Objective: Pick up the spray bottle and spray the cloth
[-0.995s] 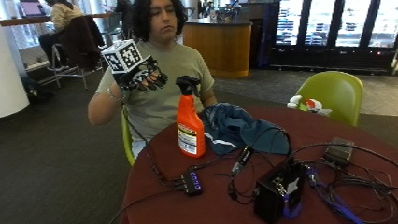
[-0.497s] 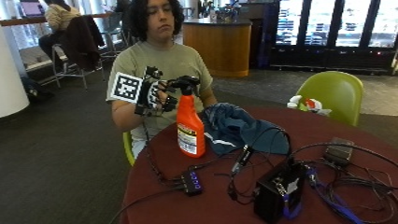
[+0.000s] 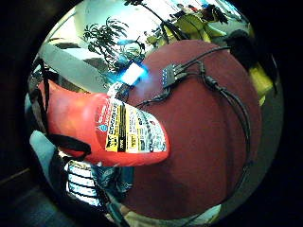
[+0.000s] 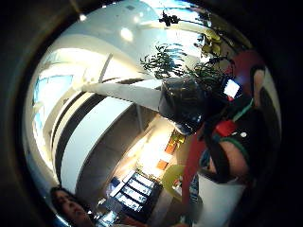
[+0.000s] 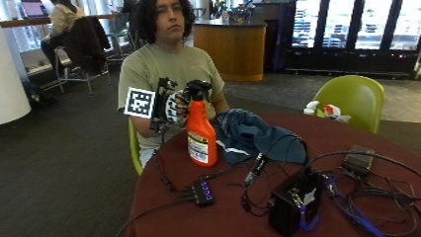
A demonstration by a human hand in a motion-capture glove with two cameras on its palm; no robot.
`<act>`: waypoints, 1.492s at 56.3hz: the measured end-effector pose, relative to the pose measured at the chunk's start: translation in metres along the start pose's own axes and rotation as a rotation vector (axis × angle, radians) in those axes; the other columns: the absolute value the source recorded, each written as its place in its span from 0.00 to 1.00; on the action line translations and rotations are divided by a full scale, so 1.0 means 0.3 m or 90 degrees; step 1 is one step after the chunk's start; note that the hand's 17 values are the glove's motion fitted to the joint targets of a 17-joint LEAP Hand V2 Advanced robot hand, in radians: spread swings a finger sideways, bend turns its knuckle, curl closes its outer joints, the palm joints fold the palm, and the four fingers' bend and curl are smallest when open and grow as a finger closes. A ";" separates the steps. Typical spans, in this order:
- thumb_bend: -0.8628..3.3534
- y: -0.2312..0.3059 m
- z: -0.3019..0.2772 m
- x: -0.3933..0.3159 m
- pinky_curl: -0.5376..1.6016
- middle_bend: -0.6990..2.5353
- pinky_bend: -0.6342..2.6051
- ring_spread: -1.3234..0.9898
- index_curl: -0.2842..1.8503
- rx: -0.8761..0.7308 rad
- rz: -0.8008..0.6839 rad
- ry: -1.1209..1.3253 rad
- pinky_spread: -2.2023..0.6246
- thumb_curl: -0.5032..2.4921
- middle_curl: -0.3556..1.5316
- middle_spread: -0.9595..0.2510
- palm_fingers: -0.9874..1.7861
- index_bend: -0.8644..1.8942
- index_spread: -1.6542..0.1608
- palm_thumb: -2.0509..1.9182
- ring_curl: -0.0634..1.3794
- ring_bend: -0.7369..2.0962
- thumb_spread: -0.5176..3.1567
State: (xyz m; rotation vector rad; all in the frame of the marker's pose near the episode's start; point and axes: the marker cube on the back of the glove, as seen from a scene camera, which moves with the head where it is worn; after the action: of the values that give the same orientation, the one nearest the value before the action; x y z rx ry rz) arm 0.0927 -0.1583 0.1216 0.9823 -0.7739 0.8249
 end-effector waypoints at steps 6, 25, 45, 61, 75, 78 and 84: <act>0.22 -0.017 -0.007 -0.015 0.59 0.47 0.50 0.48 0.39 -0.018 -0.041 0.007 0.73 0.40 0.59 0.61 0.78 0.58 0.76 0.78 0.51 0.61 0.42; 0.20 0.162 -0.184 -0.094 0.52 0.38 0.40 0.52 0.37 -0.304 -0.233 0.184 0.72 0.40 0.54 0.70 0.67 0.43 0.78 0.75 0.45 0.53 0.42; 0.19 0.324 -0.409 -0.058 0.43 0.29 0.26 0.57 0.34 -0.499 -0.279 0.508 0.84 0.34 0.43 0.82 0.52 0.39 0.73 0.65 0.32 0.38 0.45; 0.20 0.379 -0.519 -0.038 0.40 0.27 0.25 0.57 0.30 -0.511 -0.284 0.612 0.86 0.32 0.39 0.81 0.48 0.38 0.69 0.63 0.28 0.34 0.44; 0.20 0.325 -0.500 -0.013 0.40 0.27 0.25 0.57 0.30 -0.484 -0.273 0.606 0.86 0.30 0.38 0.80 0.48 0.38 0.69 0.62 0.27 0.34 0.44; 0.20 0.314 -0.479 -0.010 0.40 0.27 0.25 0.57 0.29 -0.485 -0.263 0.580 0.86 0.30 0.37 0.81 0.48 0.38 0.69 0.63 0.27 0.34 0.44; 0.20 0.279 -0.427 0.000 0.39 0.27 0.25 0.57 0.29 -0.466 -0.245 0.521 0.86 0.30 0.37 0.82 0.49 0.38 0.69 0.63 0.27 0.34 0.44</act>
State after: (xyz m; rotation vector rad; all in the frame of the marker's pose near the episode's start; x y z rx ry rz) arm 0.0434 -0.0140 0.1089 0.0791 -0.1201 0.4671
